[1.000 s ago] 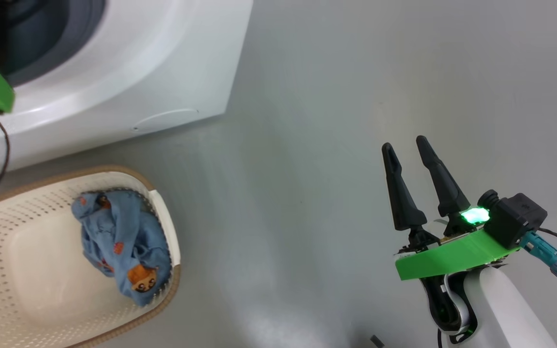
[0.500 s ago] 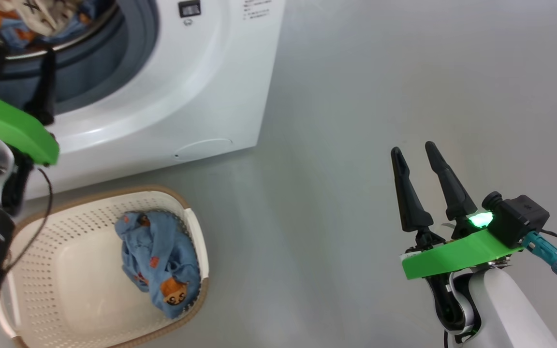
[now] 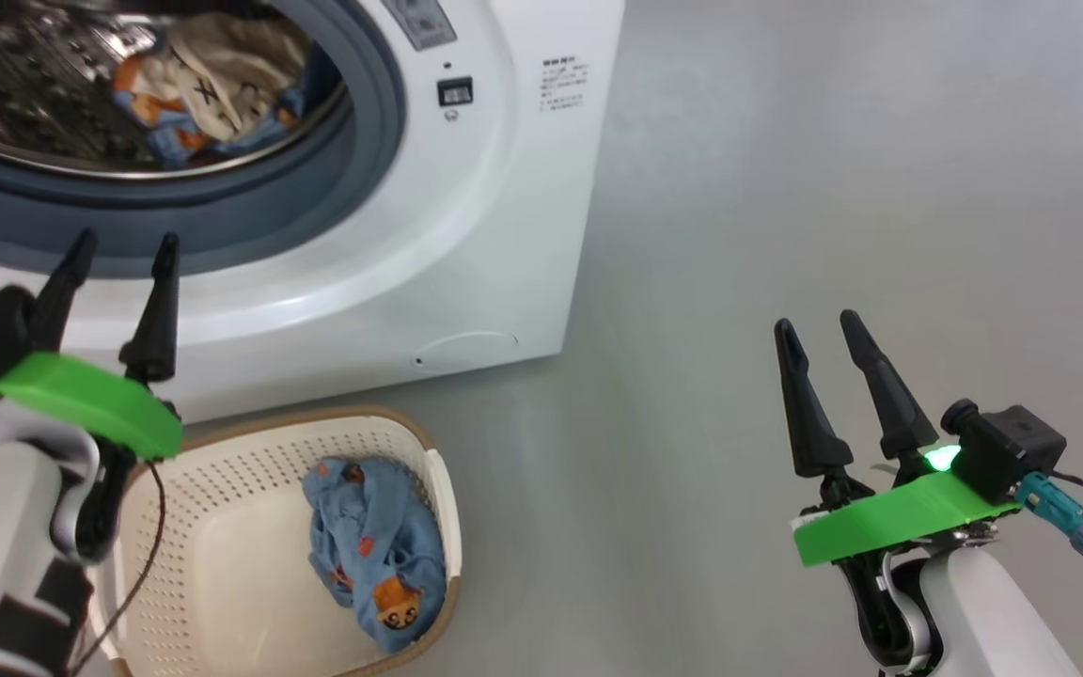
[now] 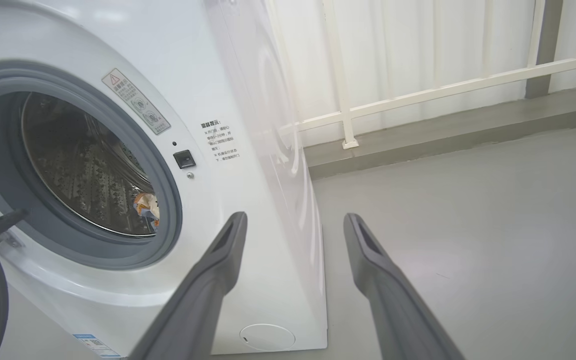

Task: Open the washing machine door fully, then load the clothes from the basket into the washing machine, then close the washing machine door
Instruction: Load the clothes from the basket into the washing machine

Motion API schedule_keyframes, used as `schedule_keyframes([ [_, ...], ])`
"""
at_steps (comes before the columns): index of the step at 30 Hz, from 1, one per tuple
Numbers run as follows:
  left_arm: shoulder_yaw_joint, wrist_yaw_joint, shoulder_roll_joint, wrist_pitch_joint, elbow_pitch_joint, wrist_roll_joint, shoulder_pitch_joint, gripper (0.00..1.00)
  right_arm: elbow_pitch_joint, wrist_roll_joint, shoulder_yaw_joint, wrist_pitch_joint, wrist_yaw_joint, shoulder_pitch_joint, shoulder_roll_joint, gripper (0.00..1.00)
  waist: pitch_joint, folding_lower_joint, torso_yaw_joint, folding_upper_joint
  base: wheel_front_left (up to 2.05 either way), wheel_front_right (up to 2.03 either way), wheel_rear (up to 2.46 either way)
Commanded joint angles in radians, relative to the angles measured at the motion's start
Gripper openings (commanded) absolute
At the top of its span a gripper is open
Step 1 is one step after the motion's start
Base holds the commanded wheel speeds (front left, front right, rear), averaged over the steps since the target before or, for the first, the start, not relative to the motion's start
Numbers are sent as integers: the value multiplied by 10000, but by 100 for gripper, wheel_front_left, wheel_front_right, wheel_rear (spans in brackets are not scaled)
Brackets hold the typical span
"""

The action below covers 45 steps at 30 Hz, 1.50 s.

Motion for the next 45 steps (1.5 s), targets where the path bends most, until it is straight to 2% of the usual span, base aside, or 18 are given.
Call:
schedule_keyframes([
  [1, 569, 88, 468, -61, -486, 187, 200, 100, -187, -110, 194, -80, 75, 88, -119, 100, -496, 1, 327, 0, 0, 0, 0],
  [8, 1817, 283, 398, -62, -1922, 603, 2126, 100, -105, 53, 176, -80, 75, 286, -395, 100, -1085, 1, 660, 0, 0, 0, 0],
  [20, 3001, 429, -109, -62, -3504, 1159, 4077, 100, -56, 190, 115, -80, 75, 543, -743, 100, -1497, 1, 1413, 0, 0, 0, 0],
  [30, 3747, 401, -639, -62, -4109, 1596, 5028, 100, 44, 294, 219, -80, 75, 611, -952, 100, -1730, 1, 1758, 0, 0, 0, 0],
  [45, 4127, 228, -1159, -62, -4138, 1963, 5517, 100, 159, 457, 425, -80, 75, 715, -1216, 100, -2035, 1, 1823, 0, 0, 0, 0],
])
